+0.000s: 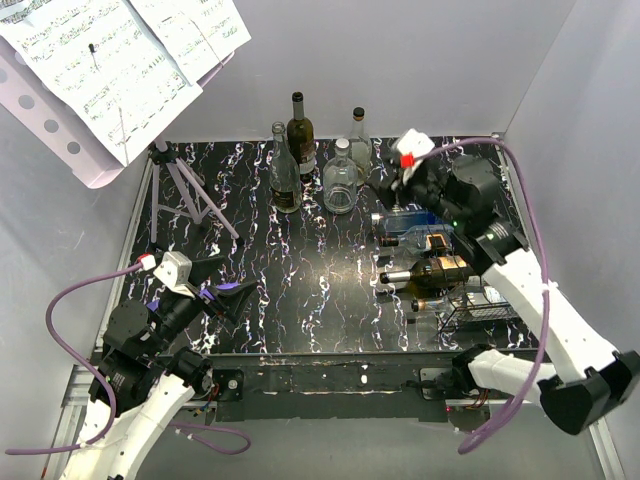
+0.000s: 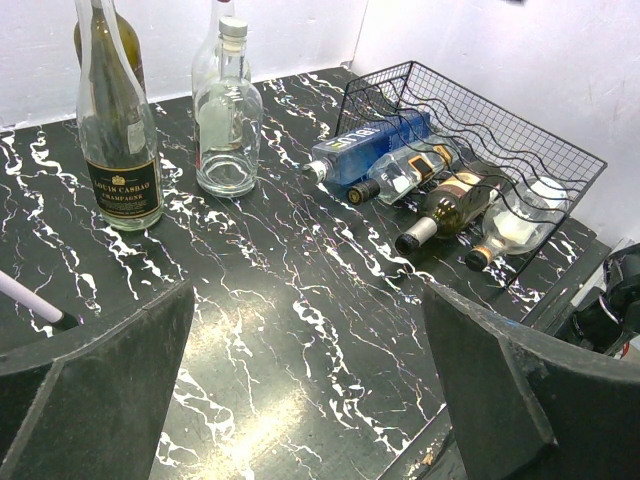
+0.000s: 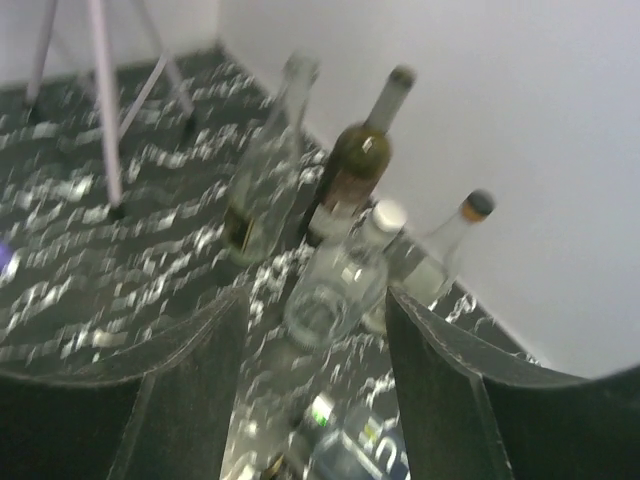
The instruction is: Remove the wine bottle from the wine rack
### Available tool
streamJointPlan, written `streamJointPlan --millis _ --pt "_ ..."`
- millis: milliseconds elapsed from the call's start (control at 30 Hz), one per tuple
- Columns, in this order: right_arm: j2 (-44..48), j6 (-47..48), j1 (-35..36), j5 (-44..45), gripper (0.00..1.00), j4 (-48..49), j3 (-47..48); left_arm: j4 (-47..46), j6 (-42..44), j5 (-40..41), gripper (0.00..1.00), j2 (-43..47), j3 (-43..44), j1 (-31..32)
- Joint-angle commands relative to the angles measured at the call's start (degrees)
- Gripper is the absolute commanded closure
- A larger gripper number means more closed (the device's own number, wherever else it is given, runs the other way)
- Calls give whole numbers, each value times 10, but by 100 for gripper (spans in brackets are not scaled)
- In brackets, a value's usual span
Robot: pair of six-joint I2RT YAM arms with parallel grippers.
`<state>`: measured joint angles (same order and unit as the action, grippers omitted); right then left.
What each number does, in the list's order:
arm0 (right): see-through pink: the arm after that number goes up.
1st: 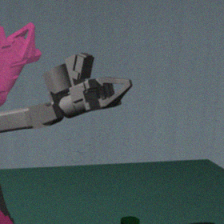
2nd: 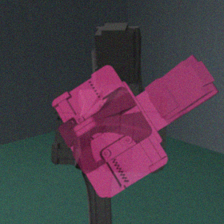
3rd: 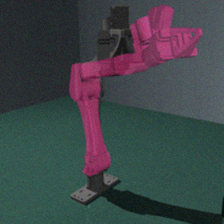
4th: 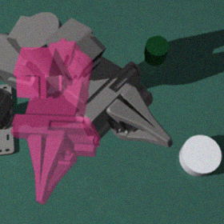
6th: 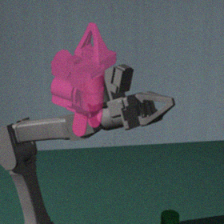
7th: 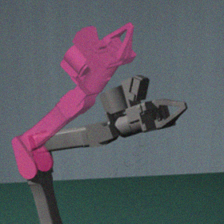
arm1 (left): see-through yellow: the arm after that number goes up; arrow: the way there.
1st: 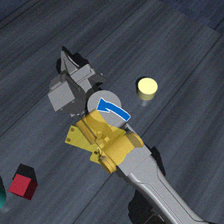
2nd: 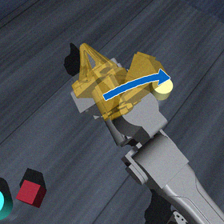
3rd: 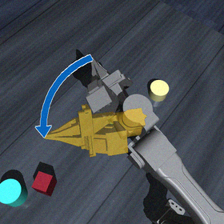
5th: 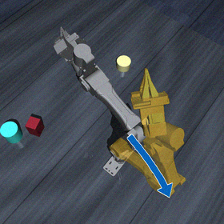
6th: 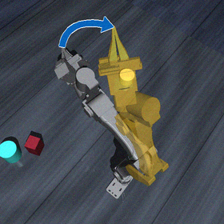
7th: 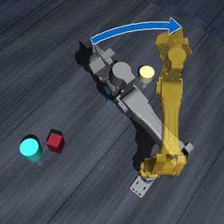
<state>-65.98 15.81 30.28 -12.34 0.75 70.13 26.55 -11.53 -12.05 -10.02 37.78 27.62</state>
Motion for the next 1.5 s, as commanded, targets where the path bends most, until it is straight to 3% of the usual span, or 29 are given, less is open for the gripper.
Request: streamJointPlan --millis 0,200,367,600,800,1033,1233,1467 --pt "57 114 6 -54 35 -190 -47 -5 6 -3 2 -11 7 2" --pt "94 286 7 -42 34 -336 -101 -4 6 -8 2 -18 7 2" --pt "54 338 16 7 30 -495 -65 -5 6 -3 2 -20 7 2" --pt "19 360 83 91 27 -629 -89 -8 5 -14 2 -25 6 2" --pt "19 372 92 155 27 -609 -160 -7 6 -15 2 -19 6 2" --pt "-28 353 91 216 27 -603 -177 -10 5 -18 2 -16 6 2" --pt "-37 367 91 190 28 -582 -196 -8 5 -27 2 -18 7 2" --pt "-34 384 92 220 30 -566 -221 -7 4 -17 2 -3 6 2"
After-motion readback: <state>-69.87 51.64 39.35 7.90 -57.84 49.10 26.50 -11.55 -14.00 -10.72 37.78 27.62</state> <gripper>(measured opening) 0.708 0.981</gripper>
